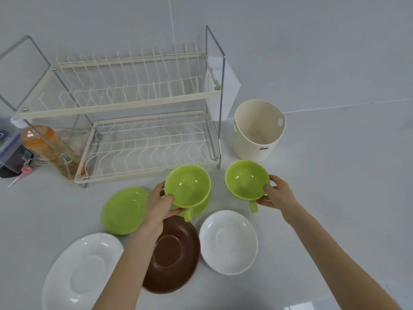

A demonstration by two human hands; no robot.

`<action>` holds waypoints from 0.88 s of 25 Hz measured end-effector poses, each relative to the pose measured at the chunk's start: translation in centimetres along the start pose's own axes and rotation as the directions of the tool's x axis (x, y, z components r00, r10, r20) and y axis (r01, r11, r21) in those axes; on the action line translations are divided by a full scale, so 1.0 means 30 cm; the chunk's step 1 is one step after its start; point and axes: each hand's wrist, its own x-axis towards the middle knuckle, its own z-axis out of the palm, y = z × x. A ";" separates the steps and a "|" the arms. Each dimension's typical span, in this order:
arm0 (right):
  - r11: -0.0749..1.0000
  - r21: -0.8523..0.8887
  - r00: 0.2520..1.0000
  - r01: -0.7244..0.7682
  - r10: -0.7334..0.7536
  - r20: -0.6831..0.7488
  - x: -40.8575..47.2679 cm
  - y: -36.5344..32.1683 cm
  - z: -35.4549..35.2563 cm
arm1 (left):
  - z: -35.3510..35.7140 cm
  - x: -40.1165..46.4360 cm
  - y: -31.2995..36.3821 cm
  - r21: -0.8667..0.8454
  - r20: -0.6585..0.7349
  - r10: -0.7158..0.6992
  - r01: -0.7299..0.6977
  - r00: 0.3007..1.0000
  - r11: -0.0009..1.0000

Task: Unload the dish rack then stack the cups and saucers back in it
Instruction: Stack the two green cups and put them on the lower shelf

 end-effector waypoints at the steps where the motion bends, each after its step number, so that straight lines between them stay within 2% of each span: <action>1: 1.000 -0.001 1.000 -0.008 0.008 -0.017 0.012 0.013 -0.031 | 0.035 0.000 -0.006 0.006 0.009 -0.008 0.008 1.000 1.000; 11: 0.996 0.028 0.992 -0.088 0.091 -0.090 0.088 0.089 -0.185 | 0.285 0.031 -0.050 0.039 0.087 -0.063 0.060 0.994 0.997; 22: 0.988 0.117 0.993 -0.103 0.109 -0.046 0.098 0.103 -0.198 | 0.351 0.028 -0.067 0.004 0.144 -0.080 0.080 0.986 0.997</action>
